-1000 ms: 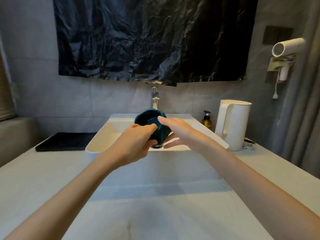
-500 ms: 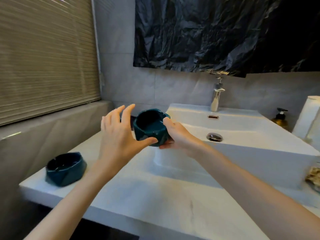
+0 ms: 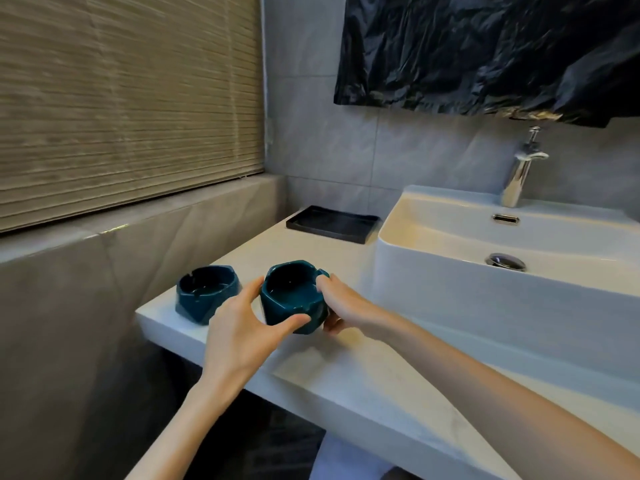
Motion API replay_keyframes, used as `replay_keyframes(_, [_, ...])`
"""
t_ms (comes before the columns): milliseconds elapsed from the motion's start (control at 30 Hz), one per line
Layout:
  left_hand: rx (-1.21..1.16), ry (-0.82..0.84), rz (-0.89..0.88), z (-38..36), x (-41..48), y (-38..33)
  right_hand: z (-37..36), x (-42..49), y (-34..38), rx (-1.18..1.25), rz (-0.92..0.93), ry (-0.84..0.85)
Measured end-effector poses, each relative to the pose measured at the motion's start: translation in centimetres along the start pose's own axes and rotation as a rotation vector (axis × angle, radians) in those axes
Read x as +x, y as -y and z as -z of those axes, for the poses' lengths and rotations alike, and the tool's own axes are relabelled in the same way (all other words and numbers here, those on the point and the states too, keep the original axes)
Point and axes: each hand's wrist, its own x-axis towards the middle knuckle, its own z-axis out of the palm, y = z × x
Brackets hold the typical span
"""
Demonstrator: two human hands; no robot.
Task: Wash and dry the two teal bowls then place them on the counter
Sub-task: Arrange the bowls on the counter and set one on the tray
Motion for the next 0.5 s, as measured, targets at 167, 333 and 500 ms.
replay_keyframes(167, [-0.01,0.036,0.055,0.1,-0.4,1.4,-0.9,0.9,-0.3,-0.173,-0.01,0.046])
replay_keyframes(333, [-0.013,0.066,0.085,0.2,-0.6,2.2,-1.5,1.9,-0.4,-0.29,-0.035,0.081])
replay_keyframes(500, [-0.004,0.075,0.101,0.0,-0.5,3.2,-1.6,2.7,-0.4,-0.342,-0.044,0.129])
